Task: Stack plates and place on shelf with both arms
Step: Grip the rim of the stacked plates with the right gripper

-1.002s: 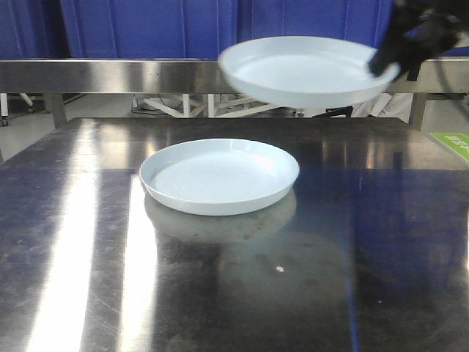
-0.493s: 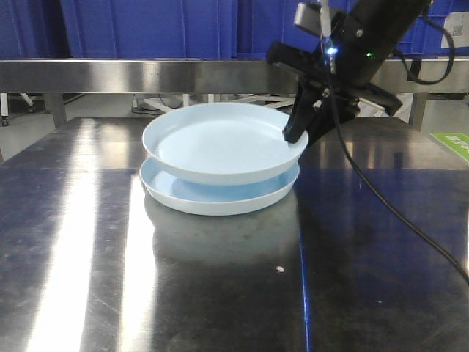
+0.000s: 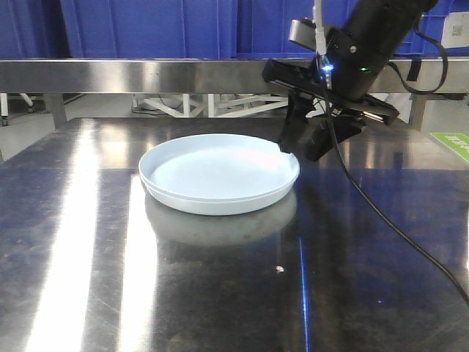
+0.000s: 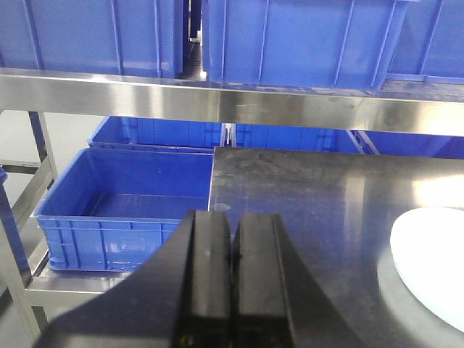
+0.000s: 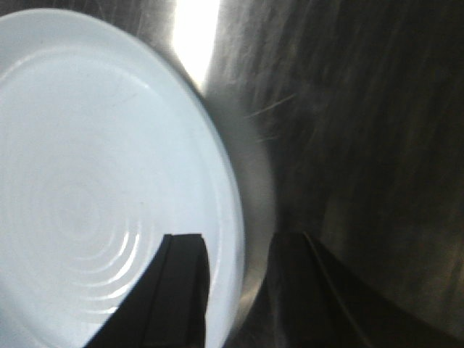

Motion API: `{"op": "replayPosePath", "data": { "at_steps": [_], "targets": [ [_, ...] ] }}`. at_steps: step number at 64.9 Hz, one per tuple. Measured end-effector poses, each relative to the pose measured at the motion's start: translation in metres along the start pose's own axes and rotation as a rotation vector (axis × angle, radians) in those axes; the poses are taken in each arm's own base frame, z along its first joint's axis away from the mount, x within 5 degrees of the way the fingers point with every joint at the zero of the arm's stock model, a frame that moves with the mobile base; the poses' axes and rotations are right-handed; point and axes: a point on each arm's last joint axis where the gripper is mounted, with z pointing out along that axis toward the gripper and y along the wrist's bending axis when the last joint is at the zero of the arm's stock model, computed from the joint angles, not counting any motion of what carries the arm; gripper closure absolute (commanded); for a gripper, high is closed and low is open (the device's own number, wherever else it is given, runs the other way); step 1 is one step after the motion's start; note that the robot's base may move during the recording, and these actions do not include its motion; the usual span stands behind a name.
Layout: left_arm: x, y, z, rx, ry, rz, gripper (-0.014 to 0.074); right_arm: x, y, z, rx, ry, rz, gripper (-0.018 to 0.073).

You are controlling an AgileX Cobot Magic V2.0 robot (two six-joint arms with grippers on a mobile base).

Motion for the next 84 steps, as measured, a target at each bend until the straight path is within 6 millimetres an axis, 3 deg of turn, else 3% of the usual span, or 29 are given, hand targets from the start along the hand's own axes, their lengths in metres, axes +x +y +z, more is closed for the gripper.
{"op": "replayPosePath", "data": {
  "at_steps": [41,74,84],
  "targets": [
    [0.0,0.0,0.0,0.0,0.0,0.0,0.0514,0.005,0.008,0.016,-0.002,0.02,-0.017,0.0211],
    [0.0,0.0,0.0,0.0,0.0,0.0,0.0514,0.008,0.008,0.025,-0.004,0.044,0.019,0.0264],
    [0.0,0.0,0.0,0.0,0.0,0.0,0.0514,0.008,0.011,0.026,-0.006,0.042,0.015,0.0386]
  ]
}}
